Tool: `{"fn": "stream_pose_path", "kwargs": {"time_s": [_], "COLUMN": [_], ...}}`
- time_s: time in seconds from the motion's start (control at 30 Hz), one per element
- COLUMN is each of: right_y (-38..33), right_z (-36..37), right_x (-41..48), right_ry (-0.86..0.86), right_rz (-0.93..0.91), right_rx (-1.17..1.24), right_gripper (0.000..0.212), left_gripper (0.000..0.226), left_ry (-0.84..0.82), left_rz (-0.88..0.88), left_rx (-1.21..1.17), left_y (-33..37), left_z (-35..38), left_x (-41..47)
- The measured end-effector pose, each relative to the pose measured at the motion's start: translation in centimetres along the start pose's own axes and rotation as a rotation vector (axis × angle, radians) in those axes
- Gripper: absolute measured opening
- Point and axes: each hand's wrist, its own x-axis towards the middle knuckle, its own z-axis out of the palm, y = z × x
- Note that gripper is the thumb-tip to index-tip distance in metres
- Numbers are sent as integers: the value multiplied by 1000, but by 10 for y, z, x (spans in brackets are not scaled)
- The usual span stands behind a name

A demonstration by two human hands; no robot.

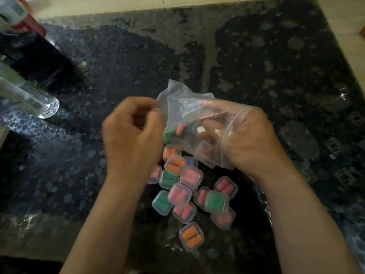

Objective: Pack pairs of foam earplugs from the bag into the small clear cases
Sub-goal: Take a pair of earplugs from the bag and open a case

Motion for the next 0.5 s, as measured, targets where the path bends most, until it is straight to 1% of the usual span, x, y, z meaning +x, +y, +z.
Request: {"fn": "stream_pose_path", "kwargs": {"time_s": [0.07, 0.1, 0.17, 0.23, 0.3, 0.33, 0.4, 0.5], "right_y": [-4, -6, -11, -15, -16, -15, -12, -9], "right_z": [-3, -5, -6, -4, -4, -4, -4, -1], "right_x": [-2, -2, -5, -7, -8, -8, -6, -5], "right_ry": [-3, -5, -5, -6, -39, -49, -44, -54], "right_rz": [-12, -1, 11, -8, -21, -23, -15, 16], "right_rx": [56, 98, 154, 160, 182, 188, 164, 197], "right_gripper": [41, 44, 39, 30, 26, 25, 22, 22], "left_gripper": [19, 24, 33, 20, 12, 10, 8, 11], "left_ry": [123, 122, 20, -123, -246, -273, -287, -328], "left_rz": [-258, -381, -565, -698, -717, -695, -655, -666], "left_rx": [48, 38, -140, -375, -505, -529, -561, -635], "left_y": [-18, -24, -32, -29, -23, -21, -18, -14], "left_z": [-10, -14, -17, -16, -13, -11, -8, -5], "left_x": [12, 16, 19, 18, 13, 11, 9, 7]}}
